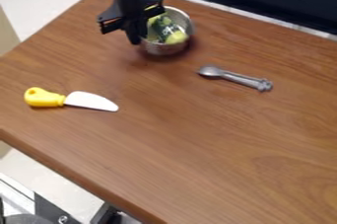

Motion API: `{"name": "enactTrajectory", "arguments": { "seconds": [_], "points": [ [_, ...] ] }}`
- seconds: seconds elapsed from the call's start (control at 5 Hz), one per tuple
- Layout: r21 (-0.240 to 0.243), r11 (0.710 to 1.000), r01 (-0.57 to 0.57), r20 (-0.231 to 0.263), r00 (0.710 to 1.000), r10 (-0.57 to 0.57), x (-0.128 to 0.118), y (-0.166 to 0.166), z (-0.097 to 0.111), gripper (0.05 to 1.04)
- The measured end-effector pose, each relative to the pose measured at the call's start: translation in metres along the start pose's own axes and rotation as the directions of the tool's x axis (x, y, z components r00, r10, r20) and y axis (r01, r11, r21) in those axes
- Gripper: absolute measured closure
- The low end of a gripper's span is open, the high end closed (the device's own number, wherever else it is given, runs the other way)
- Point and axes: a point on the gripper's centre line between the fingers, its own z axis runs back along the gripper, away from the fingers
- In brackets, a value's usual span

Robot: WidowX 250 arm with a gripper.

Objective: Move the silver pot with yellow bottle on the left top of the table

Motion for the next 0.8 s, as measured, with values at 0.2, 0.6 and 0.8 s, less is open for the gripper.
{"name": "enactTrajectory", "arguments": {
  "seconds": [0.2,0.6,0.8],
  "points": [
    [-0.007,1.000,-0.013,-0.016,1.000,0.013,0.013,-0.011,-0.002,1.026],
    [0.012,0.999,-0.047,0.003,0.999,0.047,0.033,-0.013,-0.011,1.026],
    [0.037,0.998,-0.047,-0.015,0.999,0.047,0.033,-0.011,-0.014,1.004]
  ]
}}
